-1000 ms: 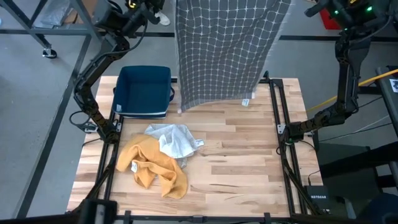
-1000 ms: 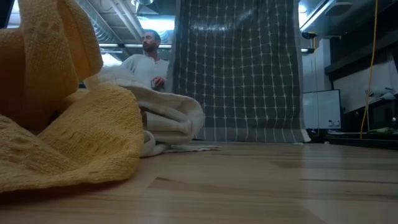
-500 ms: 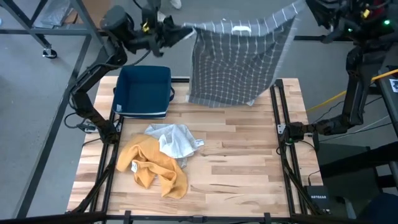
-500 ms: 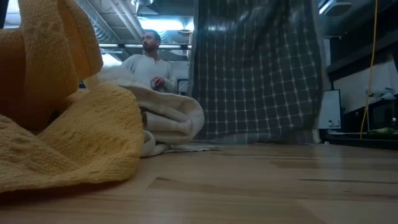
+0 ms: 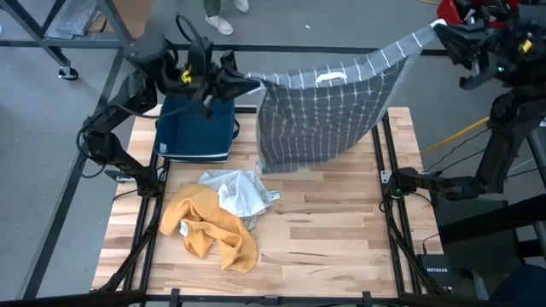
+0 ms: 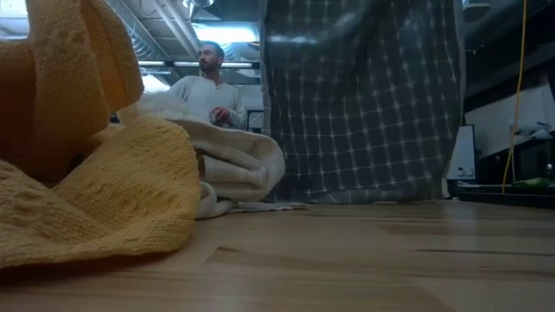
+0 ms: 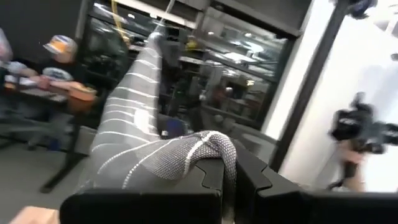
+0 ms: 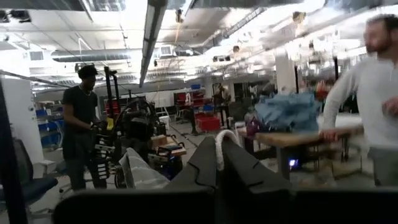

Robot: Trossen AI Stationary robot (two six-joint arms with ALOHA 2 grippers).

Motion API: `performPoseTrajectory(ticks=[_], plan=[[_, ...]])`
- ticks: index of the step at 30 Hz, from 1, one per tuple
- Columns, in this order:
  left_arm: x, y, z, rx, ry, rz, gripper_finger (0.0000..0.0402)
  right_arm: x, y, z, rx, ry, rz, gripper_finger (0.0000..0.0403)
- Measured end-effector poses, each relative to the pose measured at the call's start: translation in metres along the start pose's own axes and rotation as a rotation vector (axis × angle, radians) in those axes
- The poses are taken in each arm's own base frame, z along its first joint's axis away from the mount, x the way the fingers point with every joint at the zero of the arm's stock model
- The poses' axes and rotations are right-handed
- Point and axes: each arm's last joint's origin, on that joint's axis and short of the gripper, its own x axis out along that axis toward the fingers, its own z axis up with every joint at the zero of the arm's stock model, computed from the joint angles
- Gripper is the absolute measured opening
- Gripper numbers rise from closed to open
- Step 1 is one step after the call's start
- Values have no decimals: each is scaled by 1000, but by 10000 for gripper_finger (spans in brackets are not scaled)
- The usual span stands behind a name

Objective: Fold towel
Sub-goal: Fold the gray towel

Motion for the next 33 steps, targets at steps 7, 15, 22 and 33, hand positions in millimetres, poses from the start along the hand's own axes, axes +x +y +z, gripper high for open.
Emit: performPoseTrajectory(ticks=[7,15,22,33], plan=[[-6,7,15,192,-170,228,0,5,-13,2,-19,-61,-81,6],[-19,31,39,299,-372,393,0,41,-96,-7,47,-96,-103,6],[-44,58,62,321,-512,496,0,56,-135,-4,79,-241,-26,6],[-40,84,58,246,-412,367,0,49,-112,16,-51,-145,82,6]])
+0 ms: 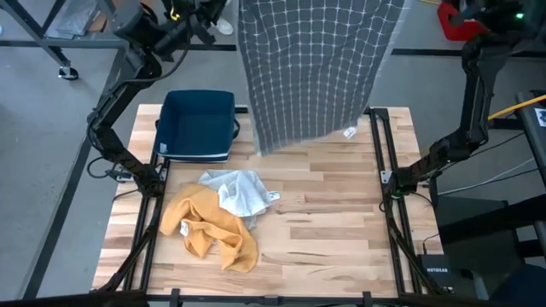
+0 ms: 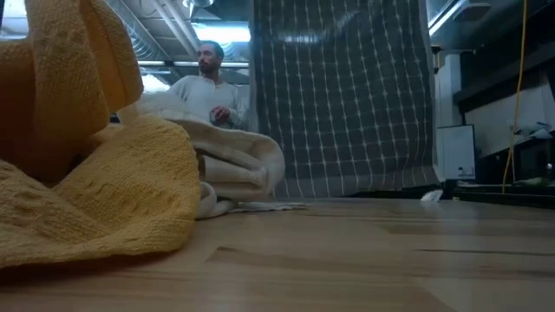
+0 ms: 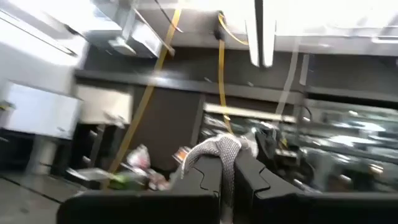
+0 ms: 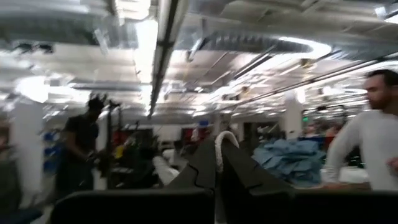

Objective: Fold towel
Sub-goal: Fold the gray towel

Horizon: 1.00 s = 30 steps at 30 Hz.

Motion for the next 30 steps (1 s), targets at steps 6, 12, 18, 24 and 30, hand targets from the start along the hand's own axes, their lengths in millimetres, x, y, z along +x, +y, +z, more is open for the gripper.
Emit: performPoseTrajectory(ticks=[6,12,18,24,30], plan=[[-7,-22,2,-5,64,-113,0,-5,35,12,14,97,87,6],[-21,-48,-7,69,247,-170,0,-10,58,15,19,203,163,6],[-25,-73,-32,19,436,-245,0,-16,72,15,103,255,160,6],[-31,-98,-47,13,538,-255,0,-27,93,6,178,313,117,6],[-38,-125,-53,-7,578,-312,0,-45,123,-8,210,334,-17,6]])
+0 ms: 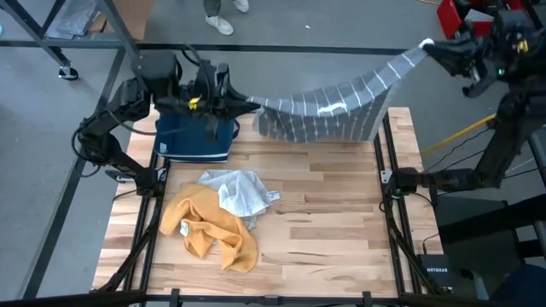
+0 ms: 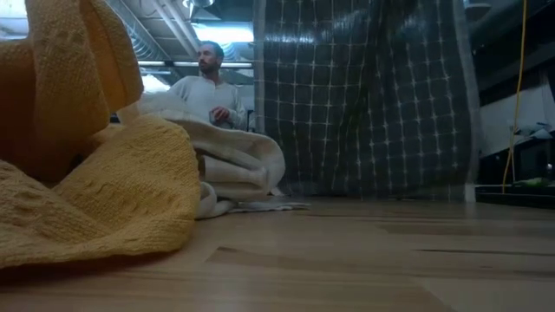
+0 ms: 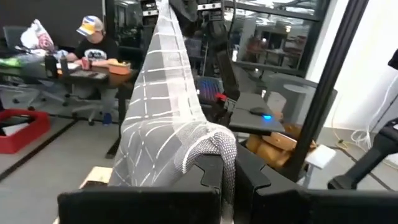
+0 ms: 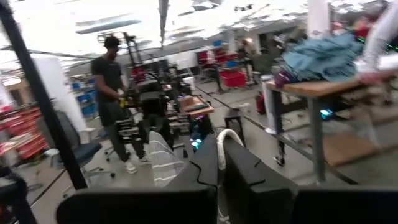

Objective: Fold towel
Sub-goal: Fold the gray towel

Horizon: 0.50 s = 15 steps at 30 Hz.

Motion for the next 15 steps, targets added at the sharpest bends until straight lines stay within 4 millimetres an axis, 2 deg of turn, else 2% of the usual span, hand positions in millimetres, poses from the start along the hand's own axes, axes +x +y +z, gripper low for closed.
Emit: performPoseTrajectory(ticks=[7,15], plan=[[2,-22,-15,-63,126,-5,0,-16,39,-22,-9,2,-102,6],[6,-42,-32,-130,260,7,0,-31,76,-50,84,44,-143,6]])
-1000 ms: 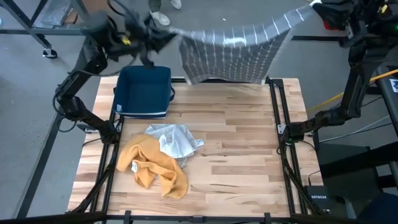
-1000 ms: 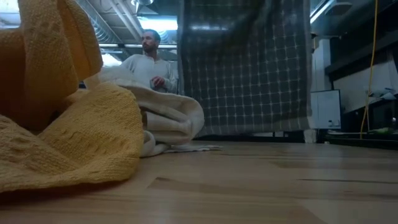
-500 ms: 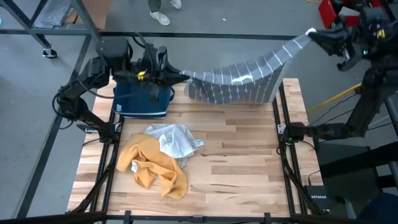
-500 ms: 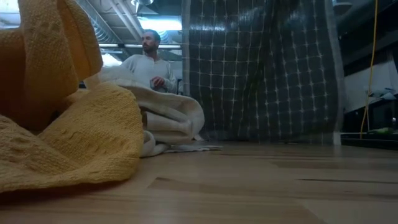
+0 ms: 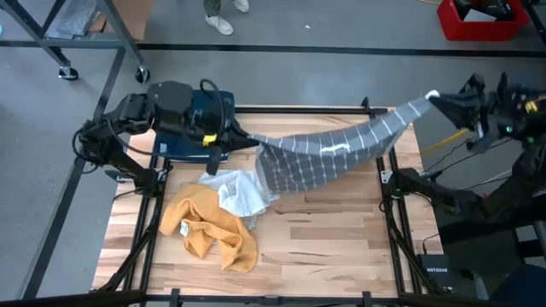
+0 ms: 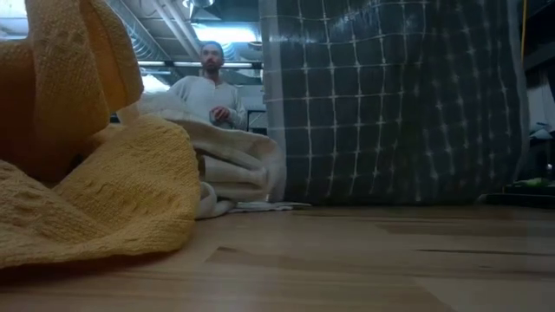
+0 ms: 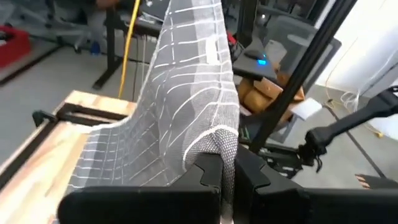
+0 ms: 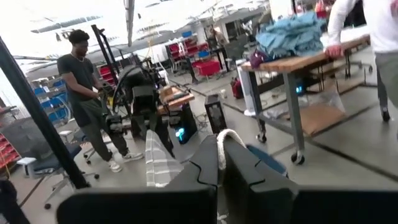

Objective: Fold towel
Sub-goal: Fold the gray towel

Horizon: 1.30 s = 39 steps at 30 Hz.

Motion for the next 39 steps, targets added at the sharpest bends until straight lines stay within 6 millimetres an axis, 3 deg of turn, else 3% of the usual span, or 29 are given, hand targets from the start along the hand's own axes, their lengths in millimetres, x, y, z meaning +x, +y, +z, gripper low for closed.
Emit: performPoseTrajectory(ticks=[9,17,31,39], plan=[[10,-12,-20,16,107,188,0,-18,24,-40,2,65,-151,6],[27,-9,-41,50,171,505,0,-19,16,-50,-6,90,-279,6],[64,21,-85,135,296,790,0,7,-64,-81,214,301,-457,6],[70,53,-88,168,327,922,0,23,-103,-81,152,272,-502,6]])
